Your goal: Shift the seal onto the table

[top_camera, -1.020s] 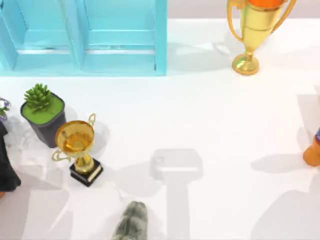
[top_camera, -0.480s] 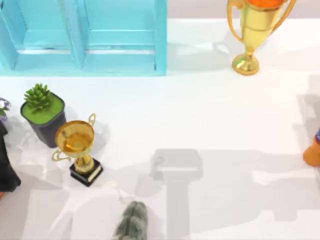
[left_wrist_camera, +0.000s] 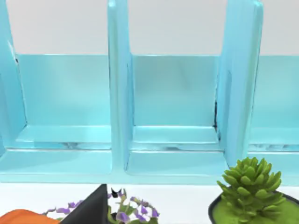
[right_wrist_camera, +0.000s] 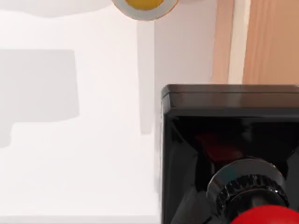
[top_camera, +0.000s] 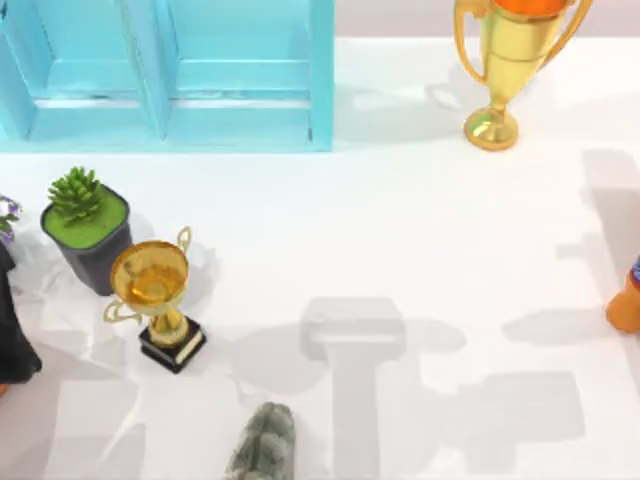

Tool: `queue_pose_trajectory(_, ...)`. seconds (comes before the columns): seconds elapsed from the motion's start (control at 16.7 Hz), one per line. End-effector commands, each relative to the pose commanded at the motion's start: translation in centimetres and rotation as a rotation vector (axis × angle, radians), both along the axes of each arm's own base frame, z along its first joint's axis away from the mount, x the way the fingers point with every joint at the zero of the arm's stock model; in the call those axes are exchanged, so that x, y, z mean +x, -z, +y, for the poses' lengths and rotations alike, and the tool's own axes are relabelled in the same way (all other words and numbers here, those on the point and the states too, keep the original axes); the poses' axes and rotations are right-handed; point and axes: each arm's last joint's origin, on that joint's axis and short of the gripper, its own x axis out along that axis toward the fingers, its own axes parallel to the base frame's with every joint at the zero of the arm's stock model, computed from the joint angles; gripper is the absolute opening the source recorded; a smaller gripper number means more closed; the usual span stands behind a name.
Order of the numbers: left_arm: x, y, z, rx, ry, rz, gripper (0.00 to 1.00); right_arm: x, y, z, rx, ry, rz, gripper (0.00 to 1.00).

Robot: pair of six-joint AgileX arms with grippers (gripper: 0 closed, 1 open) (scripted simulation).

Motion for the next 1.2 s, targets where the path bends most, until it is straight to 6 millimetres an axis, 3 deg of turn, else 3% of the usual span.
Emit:
queue_pose_trajectory(0.24,0.0,0.0,0.0,0.000,0.000,0.000,1.00,1.0,-1.2,1.4,-0.034,0.007,-0.090,0.00)
queue_pose_trajectory(0.48,0.0,0.0,0.0,0.000,0.000,0.000,1.00,3.9,-1.3,7.1,-0.040,-0.014,-0.176,0.00)
queue_pose_trajectory(0.6,0.0,0.0,0.0,0.000,0.000,0.000,1.00,5.5,0.8,11.1,-0.023,-0.027,-0.140,0.00)
queue_pose_trajectory(0.84,0.0,0.0,0.0,0.000,0.000,0.000,1.00,7.6,7.0,17.8,-0.008,-0.029,-0.027,0.00)
queue_pose_trajectory(1.02,0.0,0.0,0.0,0.000,0.000,0.000,1.00,8.6,10.1,20.1,-0.003,-0.012,-0.003,0.00)
queue_pose_trajectory(1.2,0.0,0.0,0.0,0.000,0.000,0.000,1.00,9.0,10.9,20.5,0.000,0.000,-0.006,0.00)
